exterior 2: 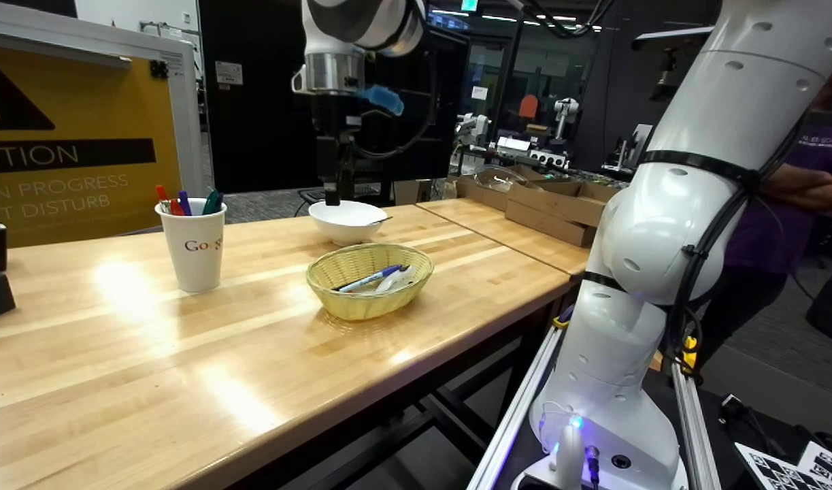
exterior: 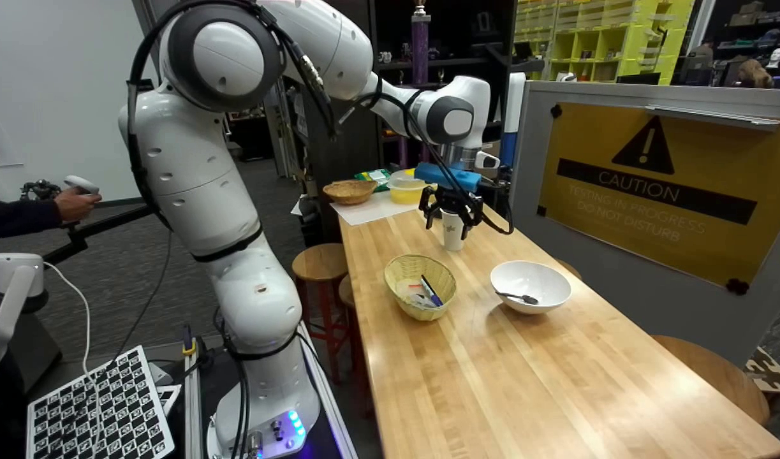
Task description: Remove a blue pen from the white cup and put it inside the brown basket
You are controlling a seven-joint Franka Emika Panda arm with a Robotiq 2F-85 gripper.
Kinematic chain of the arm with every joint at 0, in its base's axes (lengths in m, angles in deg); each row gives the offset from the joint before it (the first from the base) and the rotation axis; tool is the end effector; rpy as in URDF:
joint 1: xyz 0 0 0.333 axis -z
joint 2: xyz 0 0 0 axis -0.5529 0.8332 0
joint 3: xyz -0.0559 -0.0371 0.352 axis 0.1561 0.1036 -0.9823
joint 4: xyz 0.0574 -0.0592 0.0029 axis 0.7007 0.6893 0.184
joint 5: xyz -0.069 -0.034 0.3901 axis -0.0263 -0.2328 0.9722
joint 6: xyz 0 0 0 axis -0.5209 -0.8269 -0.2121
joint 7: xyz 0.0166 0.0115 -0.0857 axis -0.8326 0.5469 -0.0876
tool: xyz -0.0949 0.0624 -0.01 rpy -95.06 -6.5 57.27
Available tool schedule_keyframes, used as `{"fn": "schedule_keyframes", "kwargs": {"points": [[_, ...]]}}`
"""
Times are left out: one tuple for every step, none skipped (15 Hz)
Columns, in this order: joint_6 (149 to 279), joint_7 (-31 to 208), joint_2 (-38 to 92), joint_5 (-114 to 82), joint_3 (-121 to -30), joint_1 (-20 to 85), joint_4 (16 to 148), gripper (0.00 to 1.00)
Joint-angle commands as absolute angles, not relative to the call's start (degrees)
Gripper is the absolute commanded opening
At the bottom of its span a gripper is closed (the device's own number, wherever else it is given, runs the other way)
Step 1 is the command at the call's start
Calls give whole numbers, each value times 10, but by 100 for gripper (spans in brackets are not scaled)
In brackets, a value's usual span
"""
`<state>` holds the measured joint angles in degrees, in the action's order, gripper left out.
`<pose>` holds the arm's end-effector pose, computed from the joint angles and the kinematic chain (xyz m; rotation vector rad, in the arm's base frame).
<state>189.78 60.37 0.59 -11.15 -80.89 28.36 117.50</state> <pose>0.4700 0.0596 0.4678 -2.9880 -0.7974 0.1824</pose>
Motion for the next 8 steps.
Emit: {"fn": "schedule_keyframes", "kwargs": {"points": [[1839, 570, 56, -132, -828, 266, 1102, 100], [1818, 564, 75, -137, -838, 259, 1074, 100], [1803, 562, 91, -142, -845, 255, 1050, 100], [1791, 559, 106, -145, -852, 251, 1025, 100], [1783, 566, 116, -151, -859, 248, 1007, 100], [1785, 569, 118, -157, -863, 247, 999, 100], [1807, 572, 96, -138, -860, 254, 1039, 100], [1803, 572, 106, -142, -865, 252, 1024, 100]]}}
